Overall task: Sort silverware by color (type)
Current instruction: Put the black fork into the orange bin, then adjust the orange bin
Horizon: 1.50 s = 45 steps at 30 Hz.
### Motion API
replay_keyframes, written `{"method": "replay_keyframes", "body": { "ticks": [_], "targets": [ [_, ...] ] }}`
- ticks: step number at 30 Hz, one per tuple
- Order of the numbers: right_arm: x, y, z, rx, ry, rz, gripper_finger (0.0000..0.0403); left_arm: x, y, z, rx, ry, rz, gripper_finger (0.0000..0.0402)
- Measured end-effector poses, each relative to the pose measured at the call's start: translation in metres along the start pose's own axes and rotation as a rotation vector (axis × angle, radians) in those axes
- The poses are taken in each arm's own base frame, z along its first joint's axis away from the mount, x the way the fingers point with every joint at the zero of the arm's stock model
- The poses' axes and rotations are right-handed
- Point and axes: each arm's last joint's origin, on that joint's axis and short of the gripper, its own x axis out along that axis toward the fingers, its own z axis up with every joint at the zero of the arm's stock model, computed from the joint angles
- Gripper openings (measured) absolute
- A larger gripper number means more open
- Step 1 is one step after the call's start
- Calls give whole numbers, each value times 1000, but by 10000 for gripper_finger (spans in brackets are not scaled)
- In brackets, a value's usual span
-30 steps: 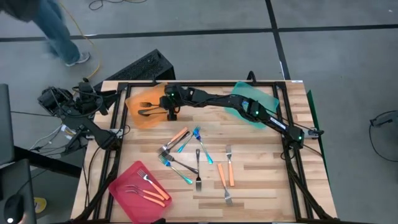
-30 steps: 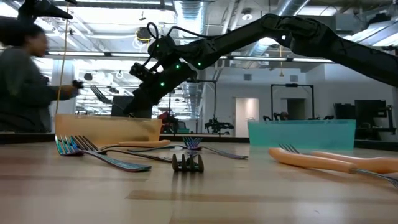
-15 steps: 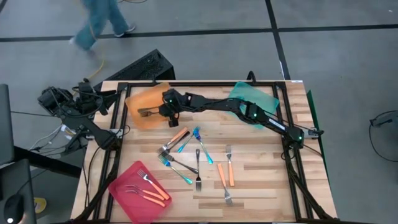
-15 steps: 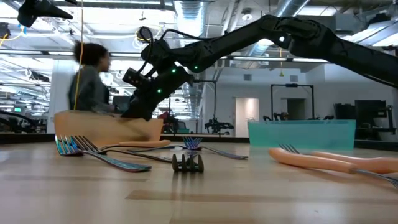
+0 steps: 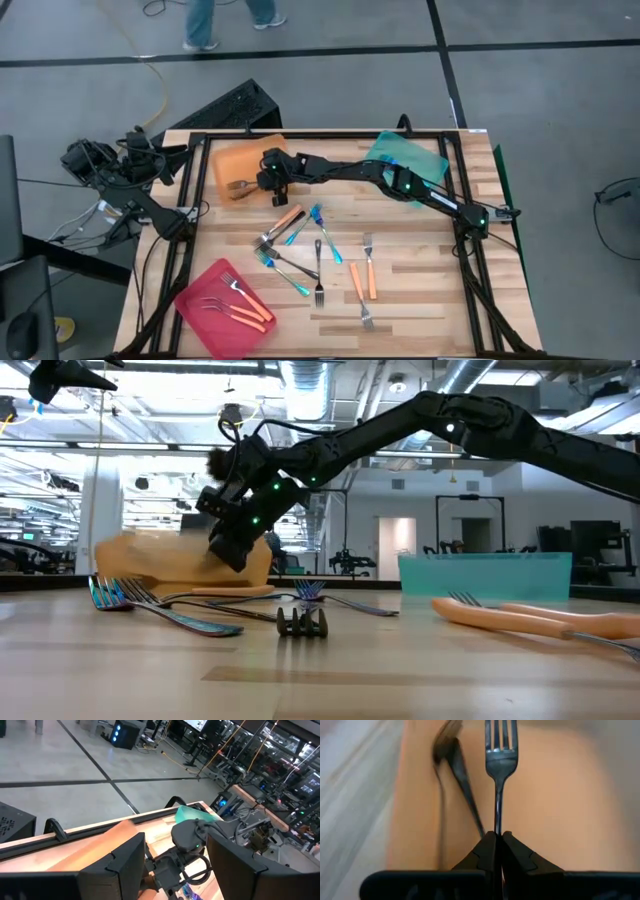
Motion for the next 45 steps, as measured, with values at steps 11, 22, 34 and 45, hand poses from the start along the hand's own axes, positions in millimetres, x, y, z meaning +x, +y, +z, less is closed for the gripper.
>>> {"method": "replay_keyframes", "body": {
  "ticks": [11, 22, 34, 45],
  "targets": [
    [-1, 4, 4, 2, -4, 5, 68, 0, 0, 0, 1, 0, 0, 197],
    [-19, -8, 20, 24, -35, -19, 148, 0, 0, 0, 2, 0, 0, 197],
    [-140, -62, 76, 68, 73, -282, 78, 0, 0, 1, 31, -25, 5, 197],
    [-157, -85, 2, 467, 494, -272, 14, 0, 0, 1, 34, -24, 5, 197]
  ]
}}
